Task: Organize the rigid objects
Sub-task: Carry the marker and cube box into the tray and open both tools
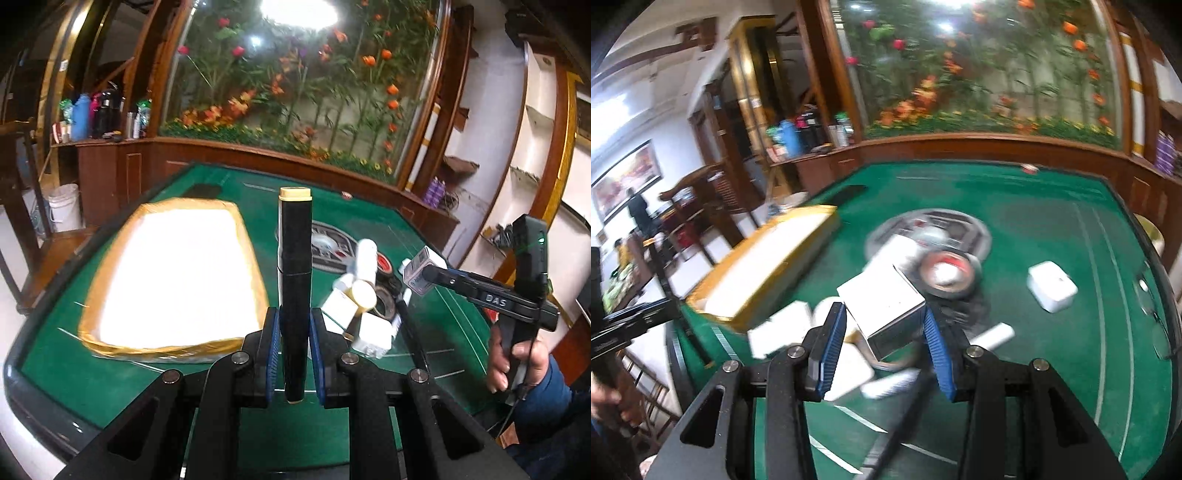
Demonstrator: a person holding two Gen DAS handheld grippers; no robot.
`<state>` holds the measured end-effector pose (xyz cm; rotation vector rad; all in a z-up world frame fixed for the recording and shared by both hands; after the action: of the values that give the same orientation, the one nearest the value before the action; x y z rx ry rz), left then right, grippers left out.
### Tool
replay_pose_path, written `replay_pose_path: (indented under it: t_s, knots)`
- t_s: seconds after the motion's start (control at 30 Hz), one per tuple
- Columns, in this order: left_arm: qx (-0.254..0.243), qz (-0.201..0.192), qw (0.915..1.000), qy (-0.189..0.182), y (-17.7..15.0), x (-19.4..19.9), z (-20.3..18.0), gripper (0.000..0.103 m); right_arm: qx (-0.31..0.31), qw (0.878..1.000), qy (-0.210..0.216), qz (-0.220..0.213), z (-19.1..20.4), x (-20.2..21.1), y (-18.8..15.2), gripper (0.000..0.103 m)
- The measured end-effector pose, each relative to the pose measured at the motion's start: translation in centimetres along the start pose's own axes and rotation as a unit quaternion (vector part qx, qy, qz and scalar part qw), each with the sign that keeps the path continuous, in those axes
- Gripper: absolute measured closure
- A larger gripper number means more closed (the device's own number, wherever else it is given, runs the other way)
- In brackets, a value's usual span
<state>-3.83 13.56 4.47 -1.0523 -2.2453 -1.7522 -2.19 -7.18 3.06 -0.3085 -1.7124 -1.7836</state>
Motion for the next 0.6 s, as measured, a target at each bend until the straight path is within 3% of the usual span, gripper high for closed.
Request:
replay_pose_path:
  t_s: [0.33,0.6]
  knots:
    - [0.028,-0.007,0.9993,0.023,2.3,0.5,5.5,0.087,0.040,0.995,0.079,0.043,10.2,0.1,4.3,0.060]
    - [0.076,0.023,0.9959,0.044,5.1,-3.2,11.9,0.087,0.054,0.987,0.104,0.111,16.7,-7.2,7.5,0.060]
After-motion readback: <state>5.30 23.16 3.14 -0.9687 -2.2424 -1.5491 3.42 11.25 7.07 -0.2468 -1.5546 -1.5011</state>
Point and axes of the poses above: each gripper's, at about its wrist camera, not at the fingertips, and x roughly against the way its jaws point, z to its left, y to its top, the point moved 10 cm from there along -x, roughly the way its jaws point, and after that the axes turned 7 degrees about -y, right-handed, at the moved point
